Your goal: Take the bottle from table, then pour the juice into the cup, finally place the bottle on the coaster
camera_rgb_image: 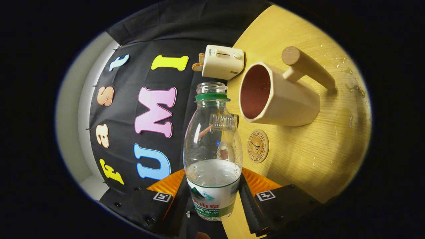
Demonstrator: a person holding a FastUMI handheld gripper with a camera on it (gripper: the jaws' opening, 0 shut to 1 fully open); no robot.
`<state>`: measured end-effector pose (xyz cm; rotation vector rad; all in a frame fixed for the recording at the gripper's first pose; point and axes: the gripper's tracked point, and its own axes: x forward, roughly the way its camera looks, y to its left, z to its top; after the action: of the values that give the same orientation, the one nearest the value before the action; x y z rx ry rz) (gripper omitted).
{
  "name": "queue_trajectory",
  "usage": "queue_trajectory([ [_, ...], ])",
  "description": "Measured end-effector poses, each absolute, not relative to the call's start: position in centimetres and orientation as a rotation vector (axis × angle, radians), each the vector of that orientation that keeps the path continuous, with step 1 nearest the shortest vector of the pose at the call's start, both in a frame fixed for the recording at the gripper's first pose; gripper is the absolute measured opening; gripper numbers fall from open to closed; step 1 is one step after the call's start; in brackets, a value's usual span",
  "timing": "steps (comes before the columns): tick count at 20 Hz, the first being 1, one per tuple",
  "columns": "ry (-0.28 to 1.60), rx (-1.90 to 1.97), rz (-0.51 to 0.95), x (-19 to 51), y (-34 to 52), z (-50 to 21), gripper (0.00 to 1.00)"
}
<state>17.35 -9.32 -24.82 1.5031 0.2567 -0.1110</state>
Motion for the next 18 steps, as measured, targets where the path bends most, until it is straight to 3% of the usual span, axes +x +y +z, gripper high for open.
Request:
queue_trajectory([
  [18, 0.220, 1.652, -0.151, 18.9, -10.6, -24.4, 0.77],
])
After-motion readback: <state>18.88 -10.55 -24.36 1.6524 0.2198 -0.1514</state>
